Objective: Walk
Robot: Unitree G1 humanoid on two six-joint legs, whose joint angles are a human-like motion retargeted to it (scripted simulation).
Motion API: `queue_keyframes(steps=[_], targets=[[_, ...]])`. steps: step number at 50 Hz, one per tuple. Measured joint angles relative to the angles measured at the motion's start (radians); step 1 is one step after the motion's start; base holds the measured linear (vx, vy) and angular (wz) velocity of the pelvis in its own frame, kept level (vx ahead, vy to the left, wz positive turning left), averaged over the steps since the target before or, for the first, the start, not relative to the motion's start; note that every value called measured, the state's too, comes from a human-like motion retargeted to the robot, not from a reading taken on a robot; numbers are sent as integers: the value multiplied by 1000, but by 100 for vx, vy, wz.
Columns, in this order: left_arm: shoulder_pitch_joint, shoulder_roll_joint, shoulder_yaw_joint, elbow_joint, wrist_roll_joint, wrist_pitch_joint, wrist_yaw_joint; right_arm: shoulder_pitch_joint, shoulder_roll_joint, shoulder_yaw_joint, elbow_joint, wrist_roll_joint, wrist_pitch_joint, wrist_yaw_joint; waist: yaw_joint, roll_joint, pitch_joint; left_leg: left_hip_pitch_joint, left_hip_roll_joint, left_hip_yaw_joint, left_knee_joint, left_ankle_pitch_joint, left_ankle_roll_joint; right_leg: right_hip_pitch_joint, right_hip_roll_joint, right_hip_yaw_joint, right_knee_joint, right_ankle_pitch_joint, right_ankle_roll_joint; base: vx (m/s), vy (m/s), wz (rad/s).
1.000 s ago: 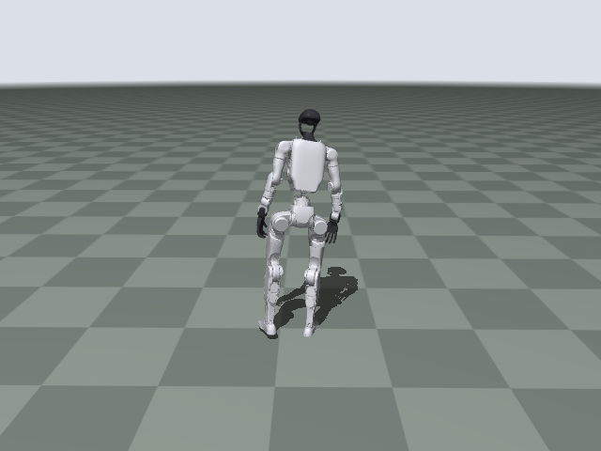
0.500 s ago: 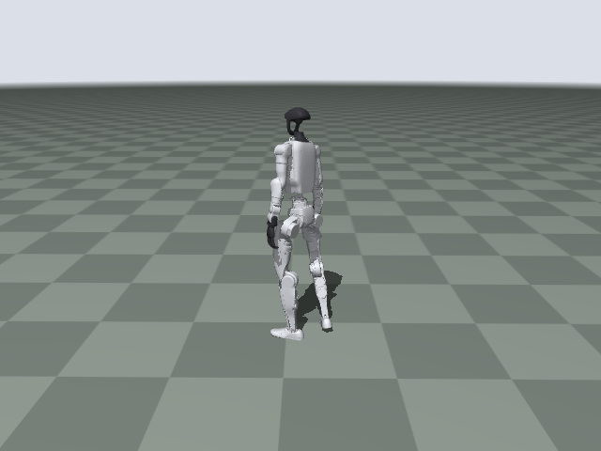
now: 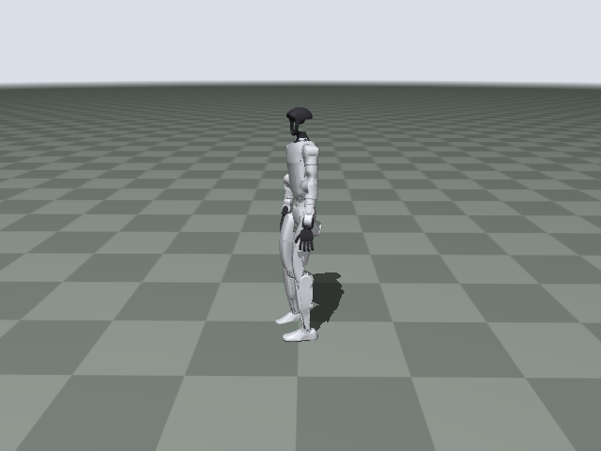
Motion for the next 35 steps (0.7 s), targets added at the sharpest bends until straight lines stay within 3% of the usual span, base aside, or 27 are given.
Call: queue_keyframes(steps=[5,10,12,15,20,27,31,35], targets=[[33,-15,15,-5,-11,-4,11,-21,14,14,-16,-9,-6,7,61,-16,-9,-34,10,-26,-3,60,-62,21,-11,-110,-50,3,-8,-1,-17,121],[65,-37,36,4,-44,-16,74,-76,8,28,-26,-27,-2,18,32,-9,20,-52,27,-44,-37,97,-118,34,-11,-256,-80,18,-16,-13,-10,162],[80,-42,29,10,-65,-47,143,-81,-1,30,-46,-27,-3,20,17,-13,31,-64,24,39,-25,49,-41,43,-21,-308,-92,17,-22,-13,-5,170],[102,-61,35,23,-85,-65,282,-75,-14,24,-70,-16,-9,24,-13,-21,28,-83,38,244,4,5,140,49,-43,-393,-103,13,-28,-14,0,177],[140,-85,57,43,-80,-52,284,-50,-14,-8,-48,5,4,23,-36,-2,18,-69,79,427,14,1,133,49,-32,-487,-99,-6,-45,-10,1,137],[177,-91,71,32,27,69,11,-14,-1,-24,-14,19,2,72,-20,5,12,-8,72,522,4,-17,80,77,-17,-576,-117,-30,-59,-4,3,90],[224,-92,71,29,71,86,-82,-6,12,-13,-3,-15,17,84,-43,1,-13,16,35,481,-54,-48,162,104,-23,-622,-137,-36,-48,7,11,55],[264,-92,79,18,102,94,-76,0,40,-1,2,-15,16,63,-42,-8,-26,41,24,471,-93,-49,179,121,-28,-627,-141,-46,-40,12,12,-9]])
